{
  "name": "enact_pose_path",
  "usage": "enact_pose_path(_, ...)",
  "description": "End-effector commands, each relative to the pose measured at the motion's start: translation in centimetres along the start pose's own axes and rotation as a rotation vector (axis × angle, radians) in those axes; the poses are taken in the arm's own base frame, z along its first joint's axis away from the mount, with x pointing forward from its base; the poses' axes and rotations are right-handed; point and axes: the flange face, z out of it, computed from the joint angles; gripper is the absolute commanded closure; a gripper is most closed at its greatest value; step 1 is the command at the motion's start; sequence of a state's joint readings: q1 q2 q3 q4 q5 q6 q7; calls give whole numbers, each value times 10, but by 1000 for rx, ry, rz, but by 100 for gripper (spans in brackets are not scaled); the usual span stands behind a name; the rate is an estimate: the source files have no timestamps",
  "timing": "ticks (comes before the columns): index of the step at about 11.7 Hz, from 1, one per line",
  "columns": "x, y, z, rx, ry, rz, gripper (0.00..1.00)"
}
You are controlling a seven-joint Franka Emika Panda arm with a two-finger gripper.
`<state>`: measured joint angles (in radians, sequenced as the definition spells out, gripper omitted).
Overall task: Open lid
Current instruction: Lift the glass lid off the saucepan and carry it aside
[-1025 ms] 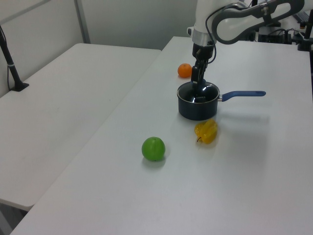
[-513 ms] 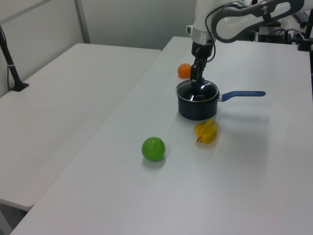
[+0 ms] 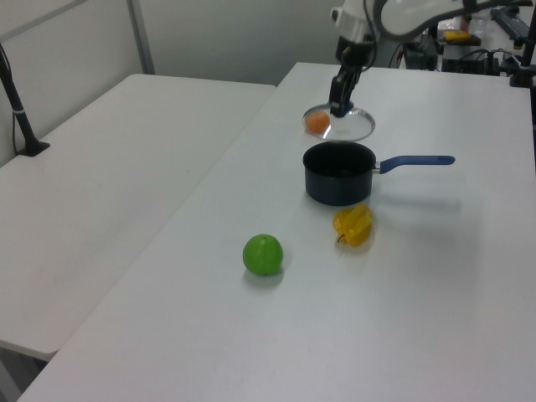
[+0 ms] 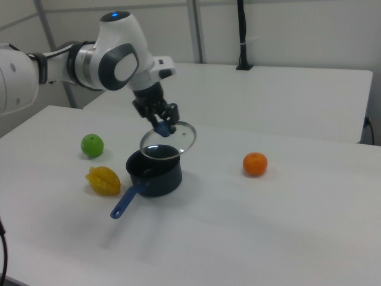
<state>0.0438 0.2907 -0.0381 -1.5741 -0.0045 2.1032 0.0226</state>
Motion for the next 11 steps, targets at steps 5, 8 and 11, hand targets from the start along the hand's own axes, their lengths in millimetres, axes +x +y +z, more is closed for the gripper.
enact_pose_path(5, -37, 186, -32, -42, -34, 84, 58)
enact_pose_path(8, -59, 258, -13, -40, -60, 100, 58)
enact_pose_path(11, -68, 279, 23, -11, -104, 88, 57)
